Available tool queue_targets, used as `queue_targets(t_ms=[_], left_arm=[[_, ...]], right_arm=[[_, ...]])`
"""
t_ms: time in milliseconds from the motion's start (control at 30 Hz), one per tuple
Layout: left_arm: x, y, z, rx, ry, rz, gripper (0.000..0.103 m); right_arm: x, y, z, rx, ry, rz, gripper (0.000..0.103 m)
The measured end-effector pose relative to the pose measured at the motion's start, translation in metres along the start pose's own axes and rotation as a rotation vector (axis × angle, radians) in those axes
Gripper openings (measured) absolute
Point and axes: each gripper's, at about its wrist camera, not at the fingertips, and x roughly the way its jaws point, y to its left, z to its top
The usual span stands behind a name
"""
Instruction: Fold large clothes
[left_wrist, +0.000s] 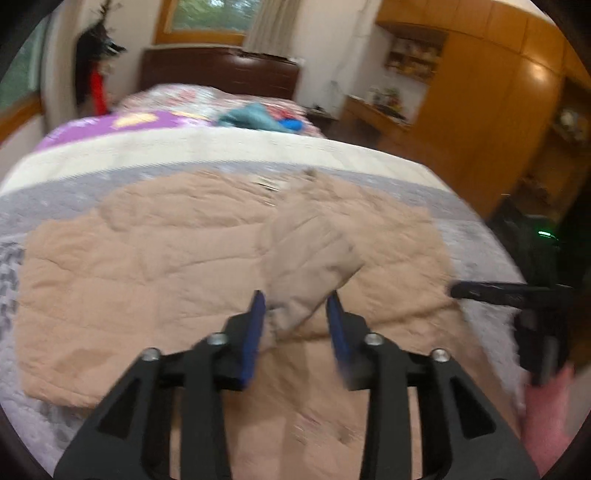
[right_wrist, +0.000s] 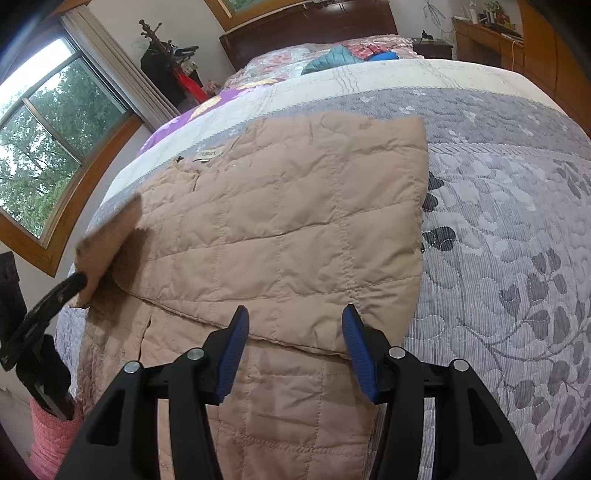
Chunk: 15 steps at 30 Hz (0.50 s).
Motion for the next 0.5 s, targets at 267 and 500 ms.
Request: queue_targets(t_ms=[267, 500], left_arm=[[-0.035, 0.037, -0.011, -0.093, -0.028, -0.071, 0.039], [-0.003, 0.097, -0.014, -0.201, 0.072, 0.239, 0.037]], right_arm=[[-0.002, 0.037, 0.000, -0.052, 0.023, 0.080, 0.053], [0.020, 0.108, 0.007, -0.130, 0.140, 0.157, 0.053]])
